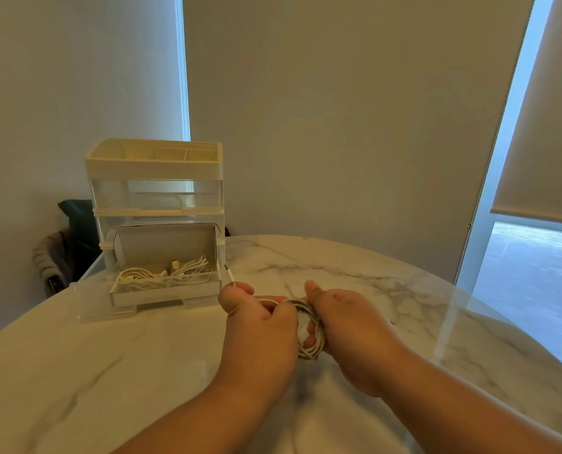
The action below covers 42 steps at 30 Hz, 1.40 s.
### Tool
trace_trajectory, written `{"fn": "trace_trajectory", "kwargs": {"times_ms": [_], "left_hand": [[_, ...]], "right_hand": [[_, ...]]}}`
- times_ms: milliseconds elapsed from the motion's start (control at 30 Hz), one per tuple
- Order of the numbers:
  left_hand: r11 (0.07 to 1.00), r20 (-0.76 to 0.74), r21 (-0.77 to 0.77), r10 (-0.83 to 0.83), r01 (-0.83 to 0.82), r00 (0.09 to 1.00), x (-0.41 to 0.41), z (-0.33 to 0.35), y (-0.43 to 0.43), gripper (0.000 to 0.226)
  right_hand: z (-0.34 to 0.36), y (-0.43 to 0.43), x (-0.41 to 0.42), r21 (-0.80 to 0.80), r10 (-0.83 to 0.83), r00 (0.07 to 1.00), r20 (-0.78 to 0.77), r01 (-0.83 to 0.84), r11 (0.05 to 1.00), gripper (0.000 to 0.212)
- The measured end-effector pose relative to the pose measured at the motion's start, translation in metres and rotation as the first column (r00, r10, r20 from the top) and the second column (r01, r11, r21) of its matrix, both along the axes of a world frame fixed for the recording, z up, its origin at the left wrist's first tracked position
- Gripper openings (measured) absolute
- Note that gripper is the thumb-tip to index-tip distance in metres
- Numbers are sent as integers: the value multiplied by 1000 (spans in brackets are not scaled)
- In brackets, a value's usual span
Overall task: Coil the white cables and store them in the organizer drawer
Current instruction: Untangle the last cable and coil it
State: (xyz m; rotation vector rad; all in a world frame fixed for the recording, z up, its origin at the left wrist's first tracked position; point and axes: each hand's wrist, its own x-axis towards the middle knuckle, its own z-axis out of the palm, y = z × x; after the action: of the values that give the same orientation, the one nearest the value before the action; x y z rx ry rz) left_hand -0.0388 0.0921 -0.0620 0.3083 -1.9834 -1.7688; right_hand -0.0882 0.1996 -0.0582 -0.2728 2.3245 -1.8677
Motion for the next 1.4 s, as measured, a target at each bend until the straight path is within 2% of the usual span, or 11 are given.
{"fn": "trace_trajectory", "kwargs": {"times_ms": [67, 200, 333, 433, 567, 800, 933, 1067, 1167, 1300, 1400], "left_hand": [[999, 0, 32, -19, 19, 1000, -1, 1, -1, 32], [996, 20, 81, -30, 28, 999, -3, 0, -1, 24], [988, 31, 151, 34, -39, 999, -4, 4, -3, 5], [978, 35, 185, 89, -94, 995, -9, 4, -11, 9], [978, 82, 186, 80, -94, 993, -15, 1, -19, 16], [872, 162, 476, 41, -114, 986, -22, 4, -26, 30], [958, 213, 287, -47, -17, 976, -18, 2, -25, 7], [994, 203, 101, -56, 36, 978, -19, 3, -23, 25], [995, 199, -6, -95, 98, 976, -10, 12, -19, 39], [919, 217, -325, -159, 225, 963, -3, 15, -19, 23], [939, 237, -269, -149, 212, 960, -3, 13, -18, 15]], "right_hand": [[4, 4, 2, 99, 80, 996, -40, -76, 992, 15], [7, 9, 2, 221, 42, 990, -138, -10, 975, 30], [11, 10, 6, 331, 87, 949, -302, 19, 943, 29], [12, 9, 7, 463, 153, 888, -434, 74, 883, 23], [12, 9, 7, 451, 178, 825, -537, 102, 887, 23], [11, 7, 5, 443, 195, 755, -626, 139, 886, 27], [10, 8, 4, 442, 182, 743, -644, 167, 881, 30], [8, 7, 2, 461, 193, 737, -648, 177, 870, 30], [5, 5, 0, 478, 213, 731, -648, 174, 861, 28], [9, 7, 0, 436, 163, 747, -644, 183, 881, 27], [8, 7, 0, 442, 166, 752, -637, 180, 879, 26]]}}
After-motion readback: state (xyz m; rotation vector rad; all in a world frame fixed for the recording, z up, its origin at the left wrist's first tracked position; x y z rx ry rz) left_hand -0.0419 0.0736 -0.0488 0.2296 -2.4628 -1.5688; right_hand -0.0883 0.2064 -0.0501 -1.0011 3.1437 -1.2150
